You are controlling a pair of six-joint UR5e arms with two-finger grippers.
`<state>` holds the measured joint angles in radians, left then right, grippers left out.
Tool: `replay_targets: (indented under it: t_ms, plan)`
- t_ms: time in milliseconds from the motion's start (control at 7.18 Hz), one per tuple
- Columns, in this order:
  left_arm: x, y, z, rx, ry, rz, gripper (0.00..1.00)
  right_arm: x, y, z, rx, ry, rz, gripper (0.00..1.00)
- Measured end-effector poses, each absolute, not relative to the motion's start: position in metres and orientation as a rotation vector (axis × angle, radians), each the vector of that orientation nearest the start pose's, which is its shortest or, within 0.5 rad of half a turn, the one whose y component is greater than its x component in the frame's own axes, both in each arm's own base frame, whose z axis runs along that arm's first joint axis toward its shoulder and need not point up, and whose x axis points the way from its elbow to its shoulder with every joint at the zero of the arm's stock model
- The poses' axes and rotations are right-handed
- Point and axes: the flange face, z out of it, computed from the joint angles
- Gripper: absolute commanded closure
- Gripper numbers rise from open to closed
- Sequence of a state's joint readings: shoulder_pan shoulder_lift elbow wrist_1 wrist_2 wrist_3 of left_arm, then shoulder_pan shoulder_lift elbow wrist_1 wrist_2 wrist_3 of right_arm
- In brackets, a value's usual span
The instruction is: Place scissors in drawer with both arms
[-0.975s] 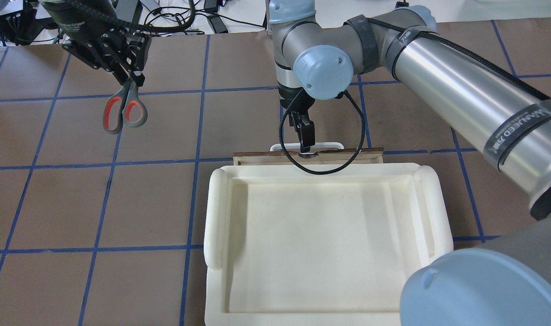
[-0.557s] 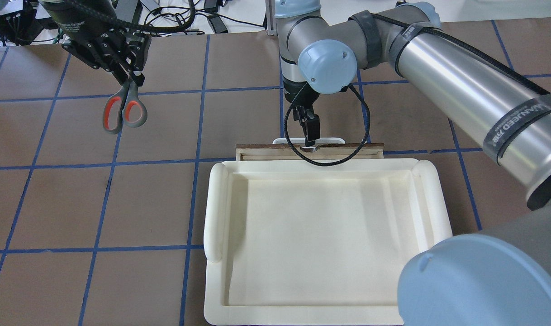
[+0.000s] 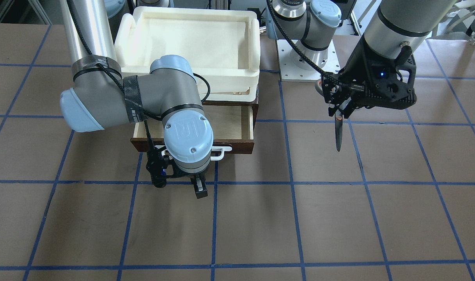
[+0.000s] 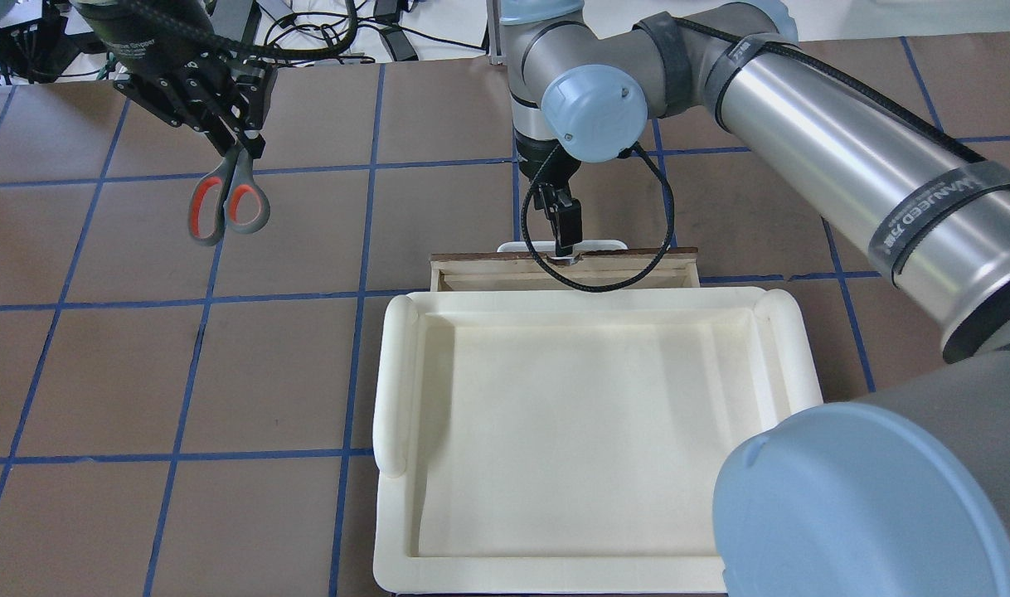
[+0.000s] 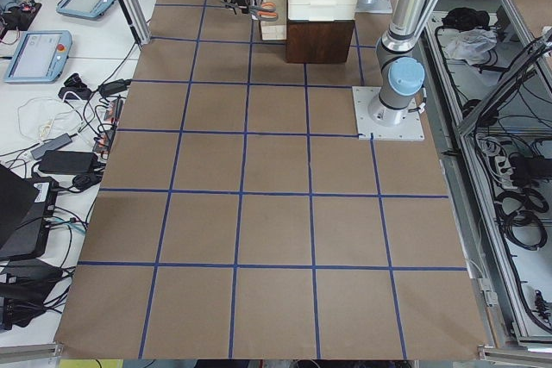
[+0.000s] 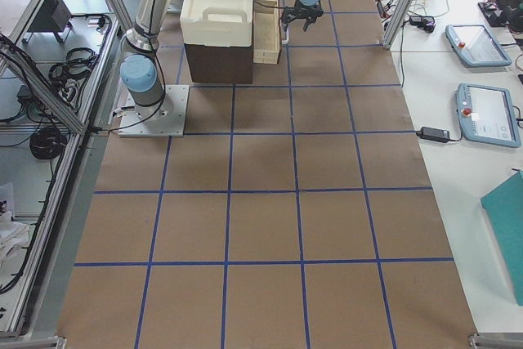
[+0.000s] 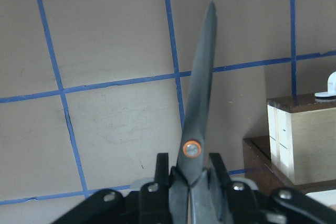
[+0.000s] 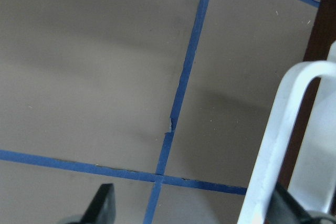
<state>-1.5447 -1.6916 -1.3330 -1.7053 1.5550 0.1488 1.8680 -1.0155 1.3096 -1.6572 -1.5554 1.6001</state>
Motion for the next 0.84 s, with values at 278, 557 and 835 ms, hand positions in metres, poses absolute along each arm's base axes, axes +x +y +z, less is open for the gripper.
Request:
replay_targets:
  t_ms: [278,557,835]
  plan:
    - [-0.121,-0.541,0.529,0.193,3.153,0.028,0.88,0.325,-0.613,0.298,1.978,2.62,0.207,0.0]
    - [-0.121,-0.54,0.529,0.193,3.153,0.032,0.88,0.32,-0.618,0.302,1.961,2.624,0.197,0.0]
    - [-0.121,-0.539,0.528,0.193,3.153,0.035,0.88,0.313,-0.625,0.301,1.946,2.624,0.195,0.0]
